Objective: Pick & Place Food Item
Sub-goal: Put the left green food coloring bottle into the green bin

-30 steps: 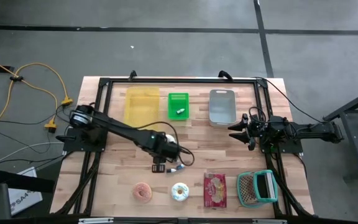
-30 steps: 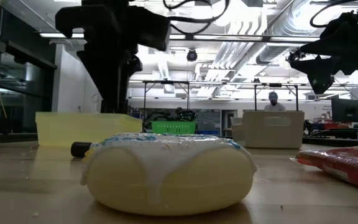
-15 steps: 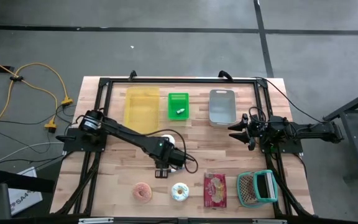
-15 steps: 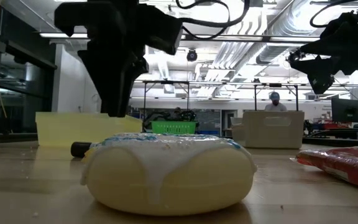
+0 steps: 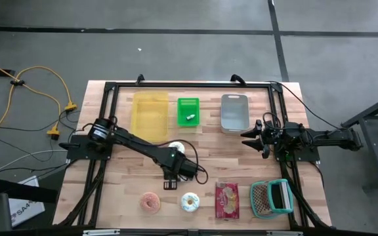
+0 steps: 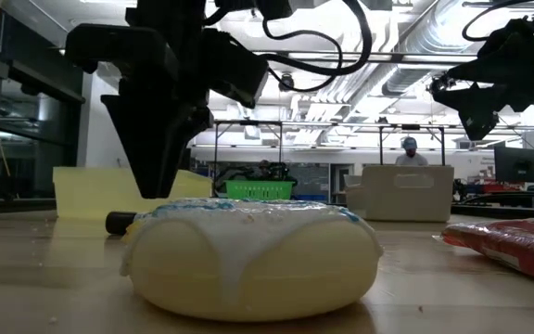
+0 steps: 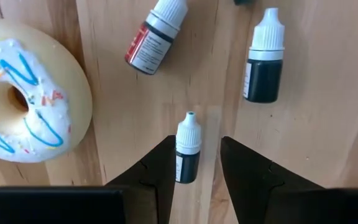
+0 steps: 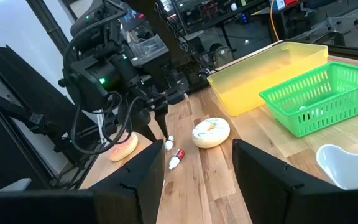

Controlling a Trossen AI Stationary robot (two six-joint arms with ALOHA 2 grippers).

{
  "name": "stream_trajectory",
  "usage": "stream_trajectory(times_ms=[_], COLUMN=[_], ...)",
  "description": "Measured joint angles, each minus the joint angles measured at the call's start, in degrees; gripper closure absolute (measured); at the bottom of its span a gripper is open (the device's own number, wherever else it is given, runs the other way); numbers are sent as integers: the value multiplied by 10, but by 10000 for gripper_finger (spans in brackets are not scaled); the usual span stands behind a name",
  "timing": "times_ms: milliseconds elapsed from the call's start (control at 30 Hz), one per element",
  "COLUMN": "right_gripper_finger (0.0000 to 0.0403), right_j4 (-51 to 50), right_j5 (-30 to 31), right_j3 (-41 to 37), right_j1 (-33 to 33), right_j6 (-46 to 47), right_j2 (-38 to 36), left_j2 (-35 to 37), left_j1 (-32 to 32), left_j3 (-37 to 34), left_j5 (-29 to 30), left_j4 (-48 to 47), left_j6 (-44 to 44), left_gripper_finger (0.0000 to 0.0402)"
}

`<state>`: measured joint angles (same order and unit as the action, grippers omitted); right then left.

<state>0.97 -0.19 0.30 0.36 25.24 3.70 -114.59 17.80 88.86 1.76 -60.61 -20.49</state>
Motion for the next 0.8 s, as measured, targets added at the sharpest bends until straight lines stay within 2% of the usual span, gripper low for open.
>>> stream_trajectory(times_ms=[800], right_gripper_finger=[228], right_j4=[0], right_j5=[0], right_j3=[0], right_j1=[0], right_j6=[0], right_j2=[0], left_j2=[-44], left_j1=[-2], left_j3=[-1], left_j5=[0], left_j4=[10], left_j6=[-1], left_gripper_finger=[283])
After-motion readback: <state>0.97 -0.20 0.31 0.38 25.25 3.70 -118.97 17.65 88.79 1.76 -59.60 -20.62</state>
